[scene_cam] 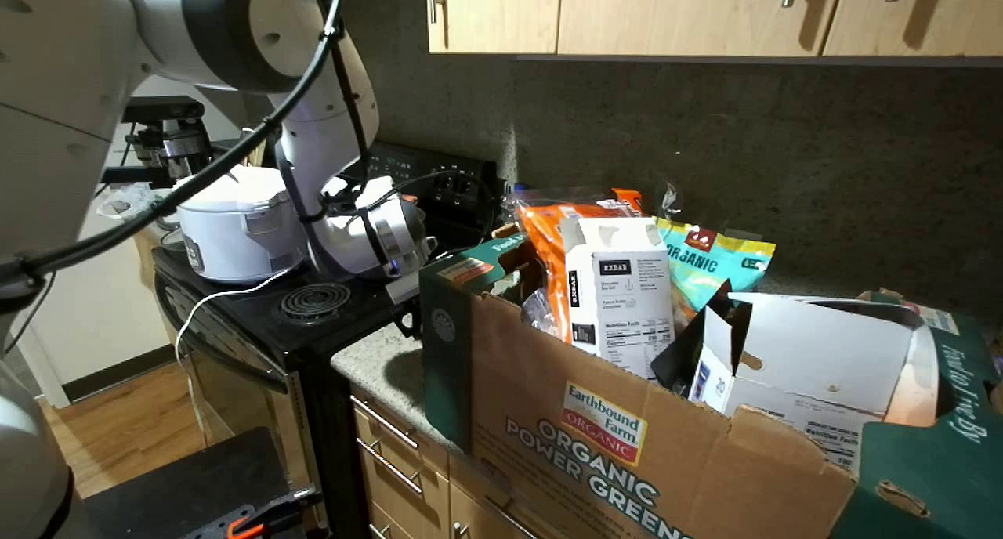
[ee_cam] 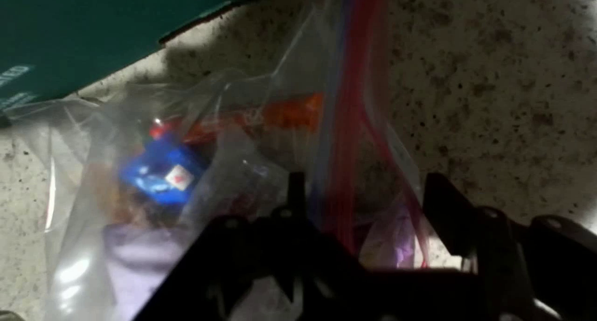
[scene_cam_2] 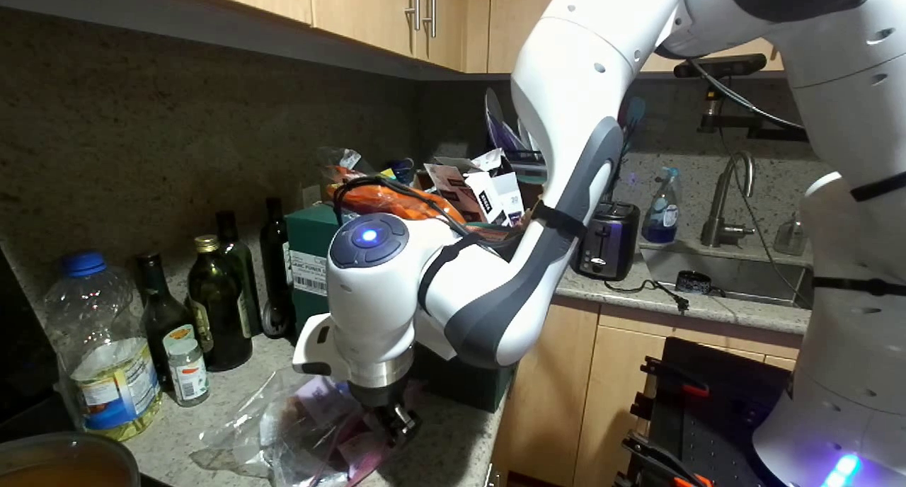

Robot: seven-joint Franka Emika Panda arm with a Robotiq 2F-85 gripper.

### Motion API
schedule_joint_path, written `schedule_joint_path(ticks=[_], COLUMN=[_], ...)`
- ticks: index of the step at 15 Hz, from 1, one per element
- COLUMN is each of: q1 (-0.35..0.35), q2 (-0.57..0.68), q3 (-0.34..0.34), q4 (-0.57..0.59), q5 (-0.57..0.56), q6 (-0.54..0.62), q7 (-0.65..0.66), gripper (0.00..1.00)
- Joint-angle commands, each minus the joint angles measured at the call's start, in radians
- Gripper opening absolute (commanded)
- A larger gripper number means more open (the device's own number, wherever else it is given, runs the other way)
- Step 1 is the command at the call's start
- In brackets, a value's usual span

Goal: Put the Ziploc bag on the counter in the box

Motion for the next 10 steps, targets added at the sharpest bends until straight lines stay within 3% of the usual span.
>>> schedule_joint_path(ticks=[1,5,10], q1=[0.019,0.024,0.046], q2=[0.01,0.001,-0.039], q3=[-0.021,-0.02,0.002], q4=[0.027,0.027,0.008], q5=[-0.052,-0.081,-0.081], q6=[0.008,-0.011,-0.032], q7=[0.059,0.086,0.125], gripper=[0.35,0.05,0.01])
